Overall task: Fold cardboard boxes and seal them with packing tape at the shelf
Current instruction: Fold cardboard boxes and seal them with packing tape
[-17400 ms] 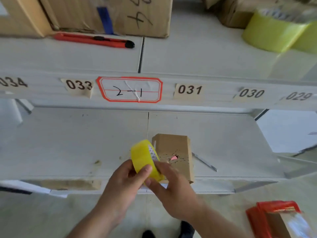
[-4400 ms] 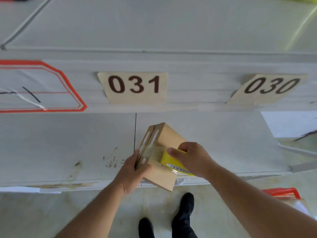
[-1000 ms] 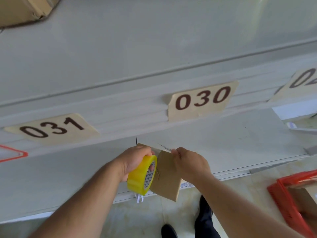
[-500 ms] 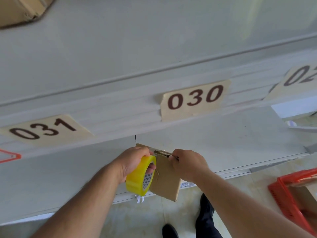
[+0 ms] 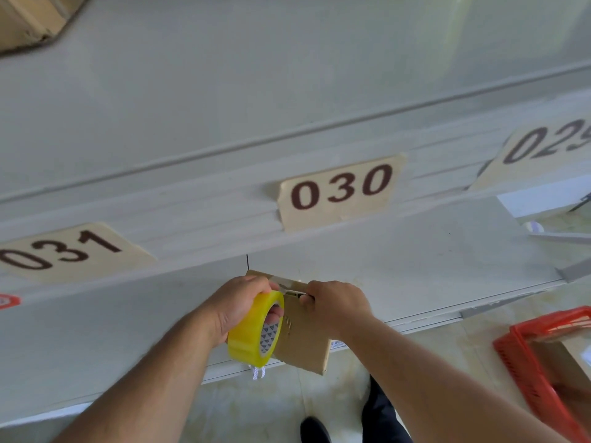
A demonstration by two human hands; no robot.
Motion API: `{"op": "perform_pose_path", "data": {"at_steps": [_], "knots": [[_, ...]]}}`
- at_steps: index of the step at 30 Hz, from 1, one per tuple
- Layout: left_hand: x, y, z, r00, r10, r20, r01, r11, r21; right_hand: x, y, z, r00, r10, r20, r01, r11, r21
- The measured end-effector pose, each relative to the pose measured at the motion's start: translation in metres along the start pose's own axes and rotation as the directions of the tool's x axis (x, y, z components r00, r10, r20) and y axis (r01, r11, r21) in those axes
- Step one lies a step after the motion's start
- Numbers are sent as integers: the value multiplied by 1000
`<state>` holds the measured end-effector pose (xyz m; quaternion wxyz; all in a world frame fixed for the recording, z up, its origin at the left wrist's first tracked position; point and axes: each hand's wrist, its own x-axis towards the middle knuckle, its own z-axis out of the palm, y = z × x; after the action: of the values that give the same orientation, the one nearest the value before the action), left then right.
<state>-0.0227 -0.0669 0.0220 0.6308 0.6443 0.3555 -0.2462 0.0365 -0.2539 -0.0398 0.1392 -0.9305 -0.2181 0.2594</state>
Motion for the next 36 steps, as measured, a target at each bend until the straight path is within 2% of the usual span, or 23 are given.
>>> {"op": "perform_pose_path", "data": {"at_steps": [4, 6, 9, 12, 14, 16, 18, 19, 21, 23, 24, 28, 31, 33, 36], "knots": [[1, -3, -2, 1000, 14, -4, -14, 1000, 13, -12, 15, -7, 999, 36, 0, -36, 998, 55], [1, -4, -2, 1000, 8, 5, -9, 1000, 8, -23, 40, -12, 986, 144, -84, -131, 981, 141], [1, -5, -4, 1000, 5, 9, -5, 1000, -14, -25, 84, -12, 922, 334, -197, -294, 933, 207], [2, -4, -3, 1000, 1, 6, -1, 1000, -27, 1, 113, 8, 922, 369, -119, -352, 925, 144], [2, -3, -2, 1000, -5, 0, 5, 999, -36, 15, 116, 17, 936, 348, -44, -343, 934, 99], [2, -3, 0, 1000, -10, -6, 9, 1000, -26, 24, 107, 16, 945, 315, -92, -310, 948, 65], [3, -2, 0, 1000, -13, -10, 13, 1000, -21, 34, 82, 8, 932, 275, -237, -226, 950, 215], [3, -2, 0, 1000, -16, -14, 16, 1000, -27, 40, 64, 4, 936, 245, -251, -155, 931, 332], [4, -3, 1, 1000, -21, -20, 20, 999, -46, 57, 21, -1, 991, 109, -81, -60, 886, 460], [5, -3, 2, 999, -22, -25, 21, 999, -46, 68, -11, 7, 997, 12, 72, -41, 912, 408], [4, -3, 2, 999, -23, -24, 22, 999, -45, 69, -21, 10, 995, 4, 99, -39, 932, 360], [1, -2, 3, 999, 24, -48, -26, 999, -43, 72, -25, 18, 999, 4, 51, -8, 997, 73], [-7, -14, 0, 994, 85, -61, -86, 996, -15, 74, -24, 22, 999, -4, 49, 0, 997, 76], [-14, -27, -3, 986, 124, -114, -130, 990, -49, 76, -20, 24, 996, -21, 84, 13, 996, 88], [-22, -41, -4, 960, 196, -200, -223, 967, -123, 73, -14, 24, 997, -64, 53, 61, 997, 47]]}}
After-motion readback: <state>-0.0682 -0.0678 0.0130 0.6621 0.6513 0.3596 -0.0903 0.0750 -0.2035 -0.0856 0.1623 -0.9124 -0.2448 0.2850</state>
